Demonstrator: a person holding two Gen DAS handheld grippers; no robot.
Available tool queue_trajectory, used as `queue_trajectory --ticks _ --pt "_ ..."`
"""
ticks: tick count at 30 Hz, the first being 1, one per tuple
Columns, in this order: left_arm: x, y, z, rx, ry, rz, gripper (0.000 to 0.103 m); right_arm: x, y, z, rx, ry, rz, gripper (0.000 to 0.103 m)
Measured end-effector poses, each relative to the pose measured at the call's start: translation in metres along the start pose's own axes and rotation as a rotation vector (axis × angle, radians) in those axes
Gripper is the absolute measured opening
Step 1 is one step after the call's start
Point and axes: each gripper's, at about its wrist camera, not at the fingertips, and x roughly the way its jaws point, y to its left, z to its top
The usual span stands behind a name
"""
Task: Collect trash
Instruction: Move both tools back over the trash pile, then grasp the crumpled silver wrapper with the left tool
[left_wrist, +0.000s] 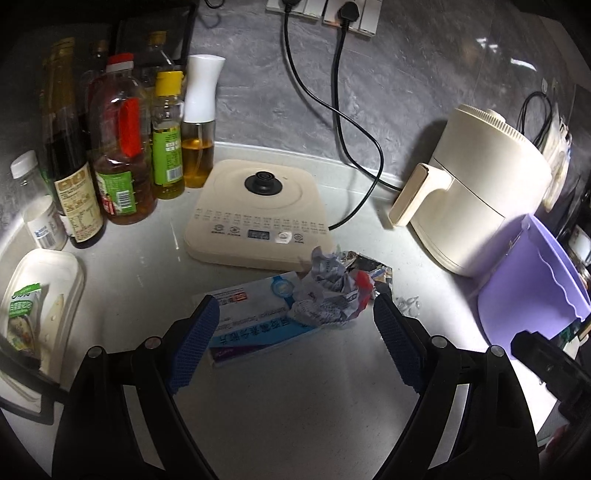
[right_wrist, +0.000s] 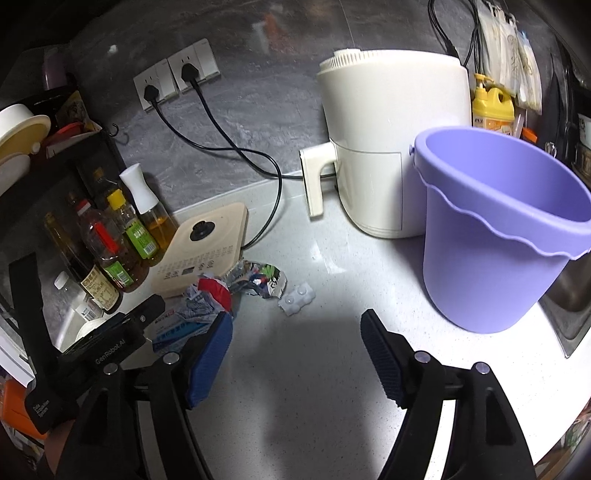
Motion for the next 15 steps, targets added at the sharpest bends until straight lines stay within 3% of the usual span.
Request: queue_trajectory --ticks 15 --pt "0.041 -0.031 0.009 -0.004 0.005 -0.047 0.085 0.022 -0.017 0.021 -0.014 0.004 -0.02 0.071"
